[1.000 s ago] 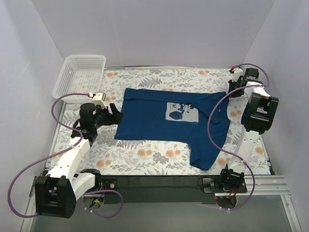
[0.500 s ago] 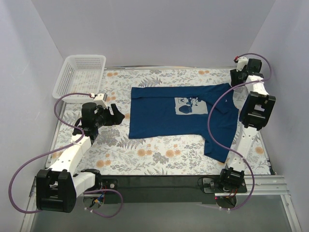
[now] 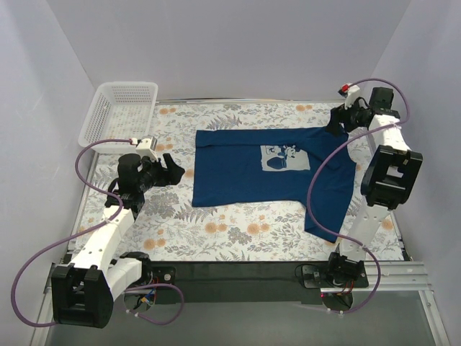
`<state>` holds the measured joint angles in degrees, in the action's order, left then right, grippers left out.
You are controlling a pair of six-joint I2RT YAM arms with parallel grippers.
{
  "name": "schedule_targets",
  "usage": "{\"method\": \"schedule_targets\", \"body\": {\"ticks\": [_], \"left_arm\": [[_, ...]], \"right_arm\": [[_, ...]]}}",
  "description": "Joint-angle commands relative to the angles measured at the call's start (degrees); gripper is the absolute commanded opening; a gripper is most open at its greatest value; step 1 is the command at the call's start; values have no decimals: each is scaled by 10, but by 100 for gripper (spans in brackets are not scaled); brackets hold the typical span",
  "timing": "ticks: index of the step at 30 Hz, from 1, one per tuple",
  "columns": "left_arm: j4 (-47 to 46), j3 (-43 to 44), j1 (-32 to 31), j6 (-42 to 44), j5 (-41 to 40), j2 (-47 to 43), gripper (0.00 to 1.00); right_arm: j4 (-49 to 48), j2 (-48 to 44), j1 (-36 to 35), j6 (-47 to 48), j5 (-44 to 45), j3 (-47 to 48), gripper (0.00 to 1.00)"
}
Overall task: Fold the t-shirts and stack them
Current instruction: Fold the tshirt
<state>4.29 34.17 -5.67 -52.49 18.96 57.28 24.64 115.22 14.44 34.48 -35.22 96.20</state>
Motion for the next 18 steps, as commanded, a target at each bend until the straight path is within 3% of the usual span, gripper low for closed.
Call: {"method": "schedule_targets", "body": {"ticks": [1, 10, 18], "left_arm": [[2, -2, 2, 5, 5, -13, 65], [4, 3, 2, 11, 16, -5, 65], [5, 5, 3, 10, 22, 1, 65]], "right_arm": [[59, 87, -6, -35, -76, 70, 67], [88, 212, -25, -124, -34, 241, 61], [91, 230, -26, -115, -13, 216, 55]]}}
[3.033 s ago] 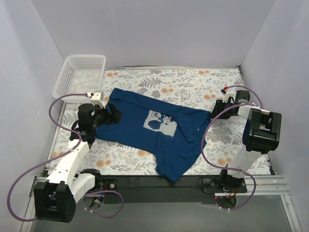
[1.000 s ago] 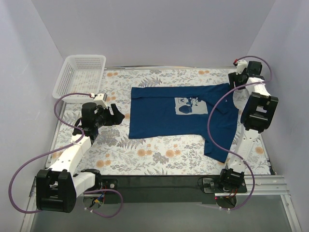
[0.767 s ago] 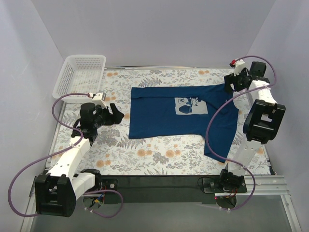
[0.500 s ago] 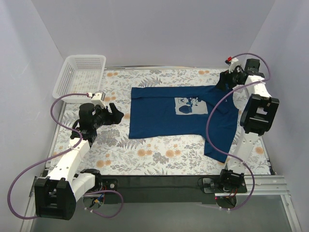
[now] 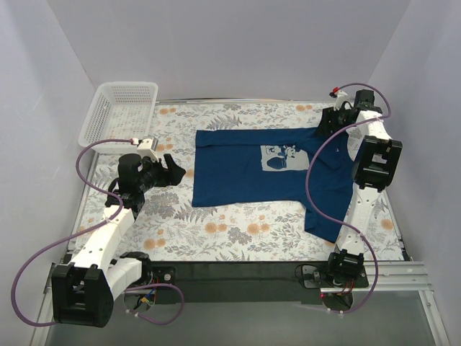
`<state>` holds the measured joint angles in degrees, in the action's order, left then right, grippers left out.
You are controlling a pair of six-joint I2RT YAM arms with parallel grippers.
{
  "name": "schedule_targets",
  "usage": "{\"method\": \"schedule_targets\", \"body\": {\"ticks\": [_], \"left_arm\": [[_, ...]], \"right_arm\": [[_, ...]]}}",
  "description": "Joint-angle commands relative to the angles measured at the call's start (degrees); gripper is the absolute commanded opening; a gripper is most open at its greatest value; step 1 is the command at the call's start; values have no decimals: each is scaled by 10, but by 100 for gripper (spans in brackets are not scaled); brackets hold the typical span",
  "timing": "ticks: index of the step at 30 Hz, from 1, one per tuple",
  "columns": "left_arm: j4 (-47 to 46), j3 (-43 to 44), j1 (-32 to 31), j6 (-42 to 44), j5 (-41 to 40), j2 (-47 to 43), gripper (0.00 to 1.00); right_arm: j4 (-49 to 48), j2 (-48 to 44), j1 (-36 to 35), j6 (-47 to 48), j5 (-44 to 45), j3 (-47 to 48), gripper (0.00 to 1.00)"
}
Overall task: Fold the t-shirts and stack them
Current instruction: Fold the tshirt
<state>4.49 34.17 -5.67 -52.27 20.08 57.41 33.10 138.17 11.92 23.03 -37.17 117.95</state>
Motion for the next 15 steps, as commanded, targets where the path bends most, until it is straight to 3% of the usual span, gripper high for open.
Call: {"method": "schedule_targets", "body": {"ticks": [1, 7, 15], "left_arm": [[2, 5, 2, 8, 10, 1, 65], [2, 5, 2, 7, 9, 0, 65], [2, 5, 2, 8, 8, 2, 65]], "right_arm": [[7, 2, -1, 1, 7, -6, 55], [16, 9, -1, 9, 13, -11, 53], [21, 5, -1, 17, 2, -33, 43]]}}
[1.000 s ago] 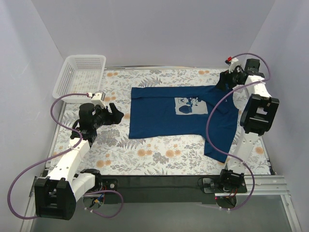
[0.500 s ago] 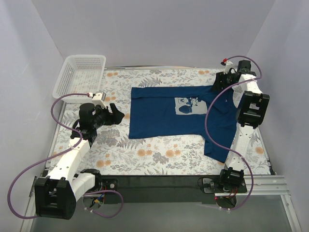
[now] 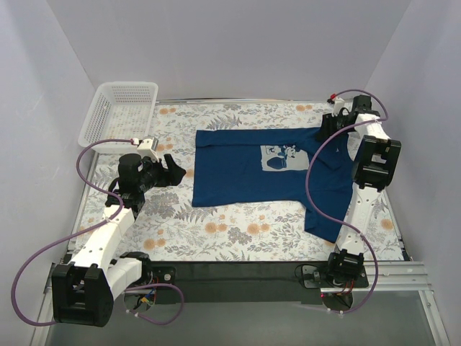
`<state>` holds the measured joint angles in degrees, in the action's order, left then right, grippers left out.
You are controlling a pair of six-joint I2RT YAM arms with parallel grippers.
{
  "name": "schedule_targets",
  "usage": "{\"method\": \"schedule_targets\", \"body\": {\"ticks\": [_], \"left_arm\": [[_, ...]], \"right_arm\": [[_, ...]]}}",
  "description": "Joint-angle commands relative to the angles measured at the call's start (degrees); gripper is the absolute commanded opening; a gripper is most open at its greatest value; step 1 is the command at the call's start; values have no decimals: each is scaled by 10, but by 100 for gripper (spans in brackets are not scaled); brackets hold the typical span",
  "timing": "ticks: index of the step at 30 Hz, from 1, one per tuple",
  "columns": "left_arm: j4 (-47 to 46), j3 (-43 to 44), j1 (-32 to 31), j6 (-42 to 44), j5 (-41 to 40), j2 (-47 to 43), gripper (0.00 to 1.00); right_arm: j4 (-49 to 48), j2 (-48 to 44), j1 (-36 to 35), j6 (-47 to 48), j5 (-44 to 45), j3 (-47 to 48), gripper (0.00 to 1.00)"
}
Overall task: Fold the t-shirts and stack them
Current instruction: Fold the tshirt
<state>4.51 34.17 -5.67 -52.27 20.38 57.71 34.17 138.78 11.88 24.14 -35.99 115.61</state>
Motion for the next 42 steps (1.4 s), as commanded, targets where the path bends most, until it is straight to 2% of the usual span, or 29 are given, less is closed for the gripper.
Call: {"method": "schedule_targets", "body": {"ticks": [1, 4, 9, 16, 18, 20, 24, 42], "left_arm": [[1, 5, 2, 8, 5, -1, 65], [1, 4, 2, 8, 4, -1, 65], [2, 4, 2, 8, 4, -1, 66], [1, 3, 2, 8, 4, -2, 66], [2, 3, 2, 8, 4, -2, 66], [2, 3, 2, 8, 4, -4, 65], [2, 4, 2, 8, 3, -5, 66], [2, 3, 2, 8, 3, -6, 66]], "right_arm": [[10, -2, 0, 6, -11, -12, 42], [11, -7, 0, 6, -16, -21, 39], [11, -20, 0, 12, -25, -30, 25], [9, -52, 0, 11, -37, -29, 22], [11, -58, 1, 10, -34, -27, 24], [9, -68, 1, 12, -30, -25, 36], [7, -77, 2, 14, -14, -22, 42], [8, -69, 1, 12, 8, -54, 38]]}}
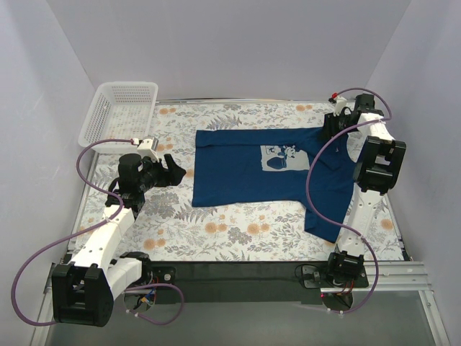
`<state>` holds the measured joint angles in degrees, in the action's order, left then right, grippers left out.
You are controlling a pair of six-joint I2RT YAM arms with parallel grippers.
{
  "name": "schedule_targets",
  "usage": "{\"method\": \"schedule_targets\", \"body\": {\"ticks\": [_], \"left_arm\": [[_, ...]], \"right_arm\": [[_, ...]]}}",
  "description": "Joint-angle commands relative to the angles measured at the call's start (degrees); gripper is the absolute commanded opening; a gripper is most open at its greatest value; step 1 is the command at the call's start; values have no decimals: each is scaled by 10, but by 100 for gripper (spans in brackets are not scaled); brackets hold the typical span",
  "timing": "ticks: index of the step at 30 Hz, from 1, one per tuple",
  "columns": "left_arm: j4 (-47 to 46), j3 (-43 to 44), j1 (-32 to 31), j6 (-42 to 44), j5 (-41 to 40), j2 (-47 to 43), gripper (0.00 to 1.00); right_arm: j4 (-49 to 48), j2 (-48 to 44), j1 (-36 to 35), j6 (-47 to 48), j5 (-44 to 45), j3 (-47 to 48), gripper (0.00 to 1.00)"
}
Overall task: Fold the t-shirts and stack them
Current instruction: Fold the tshirt
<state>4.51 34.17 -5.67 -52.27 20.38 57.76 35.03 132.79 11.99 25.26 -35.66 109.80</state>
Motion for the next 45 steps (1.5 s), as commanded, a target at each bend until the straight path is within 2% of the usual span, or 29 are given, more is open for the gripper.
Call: {"method": "schedule_targets", "body": {"ticks": [1, 32, 45], "left_arm": [[2, 3, 2, 8, 3, -7, 66], [3, 4, 3, 8, 3, -7, 66], [2, 2, 2, 8, 3, -10, 66]], "right_arm": [[0, -9, 1, 1, 7, 5, 38], [1, 7, 0, -3, 20, -15, 36], [3, 9, 1, -4, 17, -20, 31]]}}
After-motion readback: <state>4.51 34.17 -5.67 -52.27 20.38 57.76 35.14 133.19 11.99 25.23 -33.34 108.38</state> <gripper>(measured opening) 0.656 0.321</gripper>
